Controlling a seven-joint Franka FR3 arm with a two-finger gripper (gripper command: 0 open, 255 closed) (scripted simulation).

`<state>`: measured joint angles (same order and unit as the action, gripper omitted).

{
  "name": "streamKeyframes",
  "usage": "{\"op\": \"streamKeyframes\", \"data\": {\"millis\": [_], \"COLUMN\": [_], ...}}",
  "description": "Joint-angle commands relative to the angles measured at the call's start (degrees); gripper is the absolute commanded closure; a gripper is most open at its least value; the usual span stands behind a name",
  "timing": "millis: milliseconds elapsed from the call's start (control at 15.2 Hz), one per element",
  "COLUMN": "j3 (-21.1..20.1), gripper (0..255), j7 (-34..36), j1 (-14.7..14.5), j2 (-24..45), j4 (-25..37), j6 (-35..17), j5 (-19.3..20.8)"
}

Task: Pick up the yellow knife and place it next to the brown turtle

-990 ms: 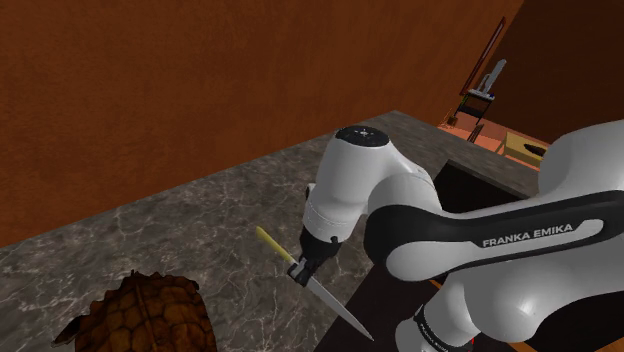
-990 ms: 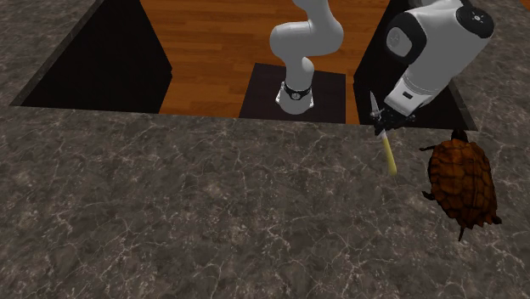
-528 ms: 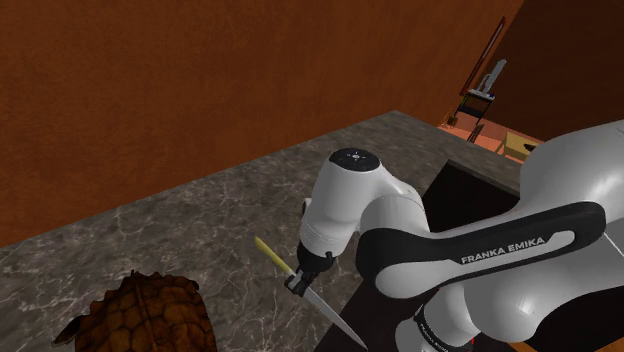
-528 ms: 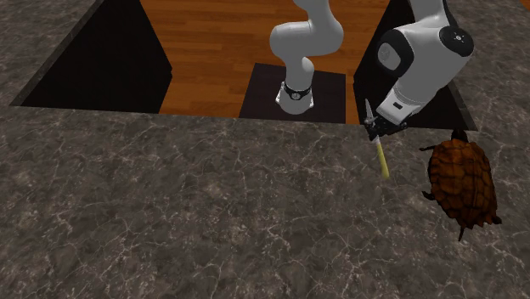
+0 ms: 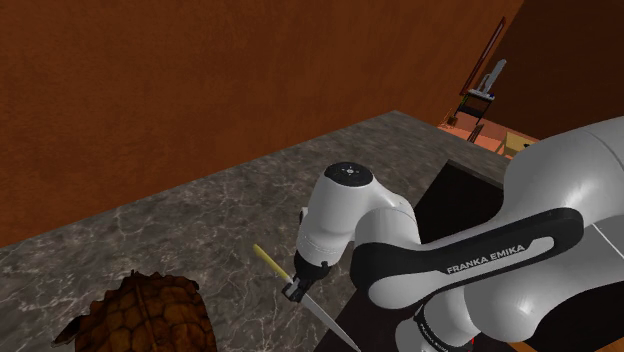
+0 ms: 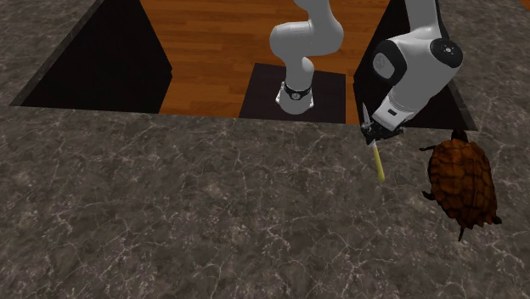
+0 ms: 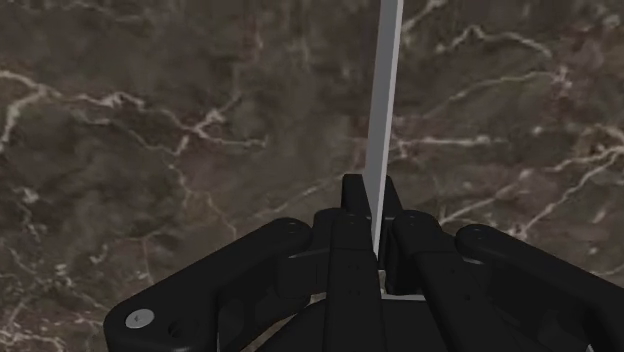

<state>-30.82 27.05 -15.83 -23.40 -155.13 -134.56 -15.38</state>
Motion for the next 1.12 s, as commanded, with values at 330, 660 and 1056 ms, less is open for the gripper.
{"op": "streamKeyframes", "data": {"millis": [330, 660, 1056], "j3": [0.0, 1.3, 2.3], "gripper": [0, 0, 0], "j7": [0.0, -0.5, -0.7], "j1": [0.0, -0.5, -0.8], "j2": [0.0, -3.3, -5.7], "j4": [0.0, 1.8, 3.7], "j6": [0.0, 5.0, 9.3], "j5": [0.0, -0.2, -0.1]}}
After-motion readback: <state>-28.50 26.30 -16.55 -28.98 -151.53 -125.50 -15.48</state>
